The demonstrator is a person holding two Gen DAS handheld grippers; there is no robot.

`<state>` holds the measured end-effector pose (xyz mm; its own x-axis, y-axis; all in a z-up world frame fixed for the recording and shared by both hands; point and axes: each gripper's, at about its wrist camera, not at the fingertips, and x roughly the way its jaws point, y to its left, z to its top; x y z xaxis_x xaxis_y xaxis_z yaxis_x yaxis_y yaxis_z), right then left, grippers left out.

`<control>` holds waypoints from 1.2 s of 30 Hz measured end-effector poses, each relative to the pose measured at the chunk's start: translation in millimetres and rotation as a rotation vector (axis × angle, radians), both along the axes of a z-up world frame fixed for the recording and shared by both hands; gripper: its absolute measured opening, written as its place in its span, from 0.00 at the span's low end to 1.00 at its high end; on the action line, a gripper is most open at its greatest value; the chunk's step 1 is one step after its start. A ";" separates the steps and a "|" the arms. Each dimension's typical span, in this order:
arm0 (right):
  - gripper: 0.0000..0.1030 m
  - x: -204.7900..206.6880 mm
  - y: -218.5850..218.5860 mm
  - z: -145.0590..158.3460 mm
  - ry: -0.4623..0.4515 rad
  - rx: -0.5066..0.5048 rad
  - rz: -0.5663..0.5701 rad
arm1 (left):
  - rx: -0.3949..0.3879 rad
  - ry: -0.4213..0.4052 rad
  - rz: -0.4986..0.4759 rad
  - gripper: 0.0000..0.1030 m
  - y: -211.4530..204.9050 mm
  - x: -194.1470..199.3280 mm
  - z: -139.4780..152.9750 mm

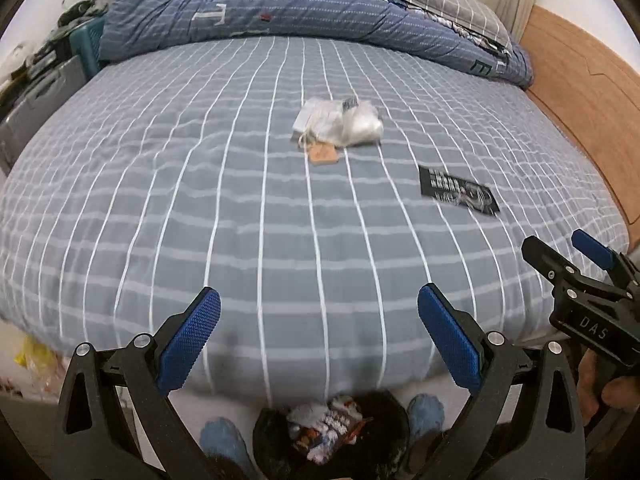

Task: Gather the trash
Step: 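Move both open tools back toward the white bag and black packet, then grasp the white drawstring bag with the left tool while the right tool grasps the black wipe packet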

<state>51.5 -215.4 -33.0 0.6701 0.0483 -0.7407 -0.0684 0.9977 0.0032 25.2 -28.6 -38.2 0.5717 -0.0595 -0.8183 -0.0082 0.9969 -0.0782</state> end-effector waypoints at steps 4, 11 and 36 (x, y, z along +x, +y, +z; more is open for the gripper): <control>0.93 33.8 -0.6 -2.2 0.008 0.003 -0.006 | 0.001 -0.008 -0.007 0.94 -1.0 38.9 -0.2; 0.93 89.3 0.1 -21.3 0.052 0.008 -0.020 | -0.009 -0.026 -0.006 0.94 -2.1 107.5 -0.6; 0.72 152.2 6.3 -90.8 0.195 0.014 0.065 | 0.005 0.024 -0.057 0.94 -42.5 257.5 -52.5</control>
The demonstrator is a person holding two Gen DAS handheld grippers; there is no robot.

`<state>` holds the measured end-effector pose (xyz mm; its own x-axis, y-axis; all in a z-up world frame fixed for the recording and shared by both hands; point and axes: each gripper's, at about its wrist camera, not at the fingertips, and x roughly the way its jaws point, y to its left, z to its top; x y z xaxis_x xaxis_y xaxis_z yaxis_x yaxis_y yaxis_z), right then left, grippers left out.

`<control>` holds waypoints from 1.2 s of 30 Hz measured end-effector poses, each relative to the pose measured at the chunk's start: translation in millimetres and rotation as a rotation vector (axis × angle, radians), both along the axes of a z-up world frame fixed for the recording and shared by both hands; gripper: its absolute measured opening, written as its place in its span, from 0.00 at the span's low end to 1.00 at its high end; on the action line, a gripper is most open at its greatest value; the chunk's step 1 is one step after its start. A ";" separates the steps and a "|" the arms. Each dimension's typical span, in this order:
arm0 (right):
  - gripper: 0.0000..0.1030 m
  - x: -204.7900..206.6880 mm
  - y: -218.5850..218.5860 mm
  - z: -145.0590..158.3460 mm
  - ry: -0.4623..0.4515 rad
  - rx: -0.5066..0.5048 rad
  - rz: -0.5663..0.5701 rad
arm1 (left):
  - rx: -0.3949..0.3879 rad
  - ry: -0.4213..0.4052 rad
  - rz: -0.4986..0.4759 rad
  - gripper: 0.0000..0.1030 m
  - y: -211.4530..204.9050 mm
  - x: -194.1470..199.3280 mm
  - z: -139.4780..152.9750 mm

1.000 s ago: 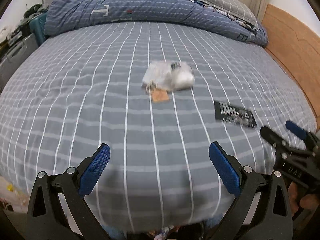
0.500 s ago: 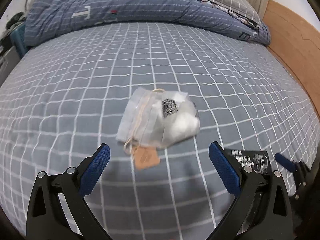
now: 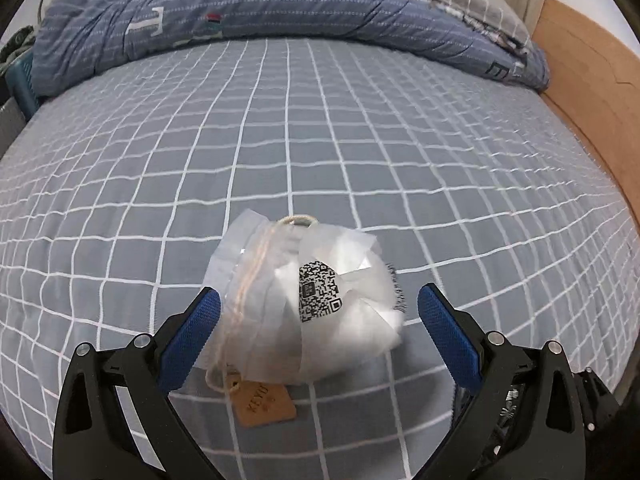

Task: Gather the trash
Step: 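Grasp the white drawstring bag with the left tool while the right tool grasps the black wipe packet, then lift the white bag and black packet and carry both over the bin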

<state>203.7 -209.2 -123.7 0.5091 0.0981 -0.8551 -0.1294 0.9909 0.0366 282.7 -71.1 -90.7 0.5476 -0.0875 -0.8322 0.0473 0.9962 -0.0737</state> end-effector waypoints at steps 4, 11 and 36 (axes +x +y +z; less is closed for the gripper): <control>0.66 -0.4 -0.1 -2.6 0.005 0.005 0.020 | 0.007 0.015 0.005 0.92 -3.1 5.8 -12.2; 0.43 -1.7 -3.1 -0.2 0.005 0.036 0.039 | 0.054 0.015 0.003 0.77 -7.7 5.5 -26.4; 0.10 -1.1 -23.6 29.2 -0.101 0.135 0.003 | 0.015 -0.088 0.014 0.43 -1.3 -26.2 12.5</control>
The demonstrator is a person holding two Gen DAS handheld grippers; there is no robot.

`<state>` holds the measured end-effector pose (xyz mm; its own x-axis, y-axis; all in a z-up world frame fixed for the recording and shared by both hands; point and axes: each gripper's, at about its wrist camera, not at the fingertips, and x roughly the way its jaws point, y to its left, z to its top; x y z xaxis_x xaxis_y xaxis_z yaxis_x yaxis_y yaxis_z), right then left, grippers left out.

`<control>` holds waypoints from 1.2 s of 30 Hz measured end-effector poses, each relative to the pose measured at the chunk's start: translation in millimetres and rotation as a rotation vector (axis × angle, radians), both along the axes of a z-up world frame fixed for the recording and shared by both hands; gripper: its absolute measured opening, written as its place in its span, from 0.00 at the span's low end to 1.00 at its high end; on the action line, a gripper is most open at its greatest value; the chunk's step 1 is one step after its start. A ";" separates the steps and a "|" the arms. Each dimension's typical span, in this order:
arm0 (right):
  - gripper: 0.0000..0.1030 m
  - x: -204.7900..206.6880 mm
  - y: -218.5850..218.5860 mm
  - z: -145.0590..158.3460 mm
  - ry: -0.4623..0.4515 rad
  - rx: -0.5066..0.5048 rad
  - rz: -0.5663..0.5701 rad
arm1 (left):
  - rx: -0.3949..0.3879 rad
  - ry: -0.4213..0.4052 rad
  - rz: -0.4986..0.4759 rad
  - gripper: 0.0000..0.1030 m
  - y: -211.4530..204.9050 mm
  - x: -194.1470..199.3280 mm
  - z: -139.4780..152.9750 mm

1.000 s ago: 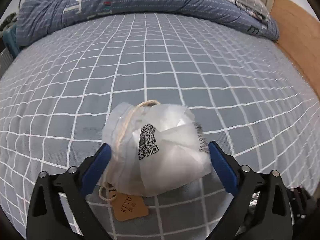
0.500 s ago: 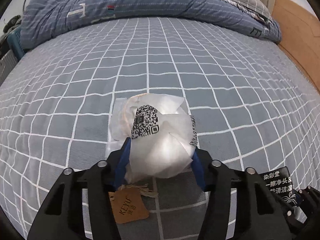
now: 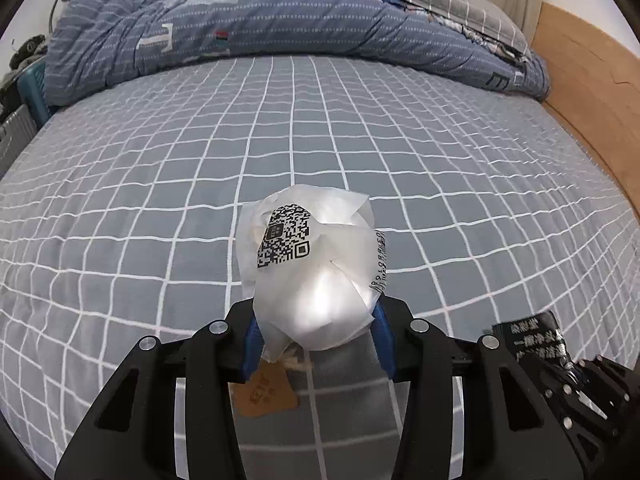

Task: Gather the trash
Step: 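Lift the white bag and black packet and carry both over the bin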

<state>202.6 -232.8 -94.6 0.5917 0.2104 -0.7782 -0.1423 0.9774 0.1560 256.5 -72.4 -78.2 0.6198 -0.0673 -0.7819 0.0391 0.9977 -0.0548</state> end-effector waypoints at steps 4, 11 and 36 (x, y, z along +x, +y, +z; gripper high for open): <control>0.10 -2.5 1.1 7.5 -0.012 0.001 -0.001 | -0.024 -0.001 0.006 0.43 4.3 -13.4 7.9; 0.10 -16.7 11.0 9.4 -0.022 -0.023 0.005 | -0.058 0.010 0.031 0.43 14.8 -33.7 13.6; 0.10 -93.5 42.0 34.6 -0.082 -0.048 0.016 | -0.046 0.014 -0.004 0.42 26.3 -154.3 27.9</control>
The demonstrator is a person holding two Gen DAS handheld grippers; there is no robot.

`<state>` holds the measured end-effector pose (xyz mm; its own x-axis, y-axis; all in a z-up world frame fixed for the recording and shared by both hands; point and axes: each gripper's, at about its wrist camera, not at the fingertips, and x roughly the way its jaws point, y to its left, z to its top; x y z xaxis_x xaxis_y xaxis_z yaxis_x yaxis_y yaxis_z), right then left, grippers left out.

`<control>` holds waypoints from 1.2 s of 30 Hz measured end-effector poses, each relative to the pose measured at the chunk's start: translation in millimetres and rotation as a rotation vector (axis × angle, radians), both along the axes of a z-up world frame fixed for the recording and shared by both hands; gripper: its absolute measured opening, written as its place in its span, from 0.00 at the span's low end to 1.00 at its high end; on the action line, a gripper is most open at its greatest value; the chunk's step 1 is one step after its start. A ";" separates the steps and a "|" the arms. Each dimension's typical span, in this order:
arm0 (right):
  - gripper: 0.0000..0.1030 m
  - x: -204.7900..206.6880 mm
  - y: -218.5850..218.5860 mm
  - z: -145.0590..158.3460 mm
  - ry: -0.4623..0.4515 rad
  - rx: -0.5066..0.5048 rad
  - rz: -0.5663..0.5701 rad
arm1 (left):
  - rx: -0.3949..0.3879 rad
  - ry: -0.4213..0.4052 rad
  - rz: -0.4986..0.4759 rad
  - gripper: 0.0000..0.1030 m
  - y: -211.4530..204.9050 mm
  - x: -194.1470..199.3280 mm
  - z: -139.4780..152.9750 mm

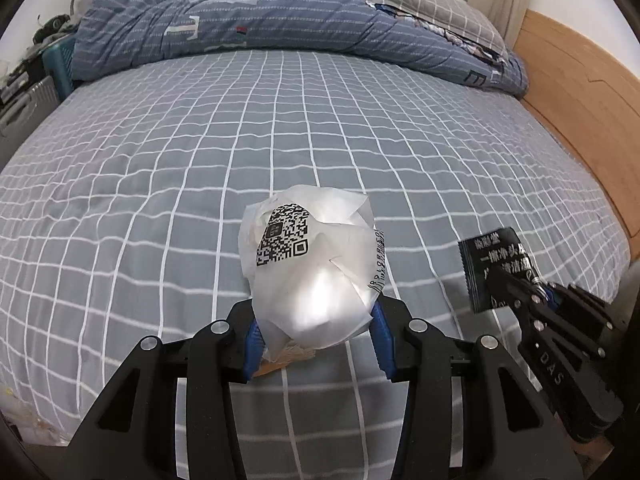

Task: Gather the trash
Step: 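Lift the white bag and black packet and carry both over the bin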

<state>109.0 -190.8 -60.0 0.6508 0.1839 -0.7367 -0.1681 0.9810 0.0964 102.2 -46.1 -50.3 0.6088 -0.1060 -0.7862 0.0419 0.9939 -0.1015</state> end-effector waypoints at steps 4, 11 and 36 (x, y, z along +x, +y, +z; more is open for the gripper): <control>0.10 -14.8 2.3 7.0 -0.012 0.006 0.008 | -0.001 -0.006 0.000 0.42 1.2 -21.2 3.3; 0.10 -38.6 5.8 18.9 -0.032 -0.006 0.017 | 0.000 -0.021 -0.014 0.42 -3.2 -51.8 12.6; 0.10 -125.7 -0.9 24.3 -0.015 0.015 0.024 | 0.002 -0.025 -0.043 0.42 -13.0 -142.9 21.7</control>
<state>-16.7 -191.7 -35.7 0.6570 0.2107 -0.7238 -0.1930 0.9752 0.1086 -40.7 -59.1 -28.7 0.6235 -0.1303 -0.7709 0.0867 0.9915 -0.0975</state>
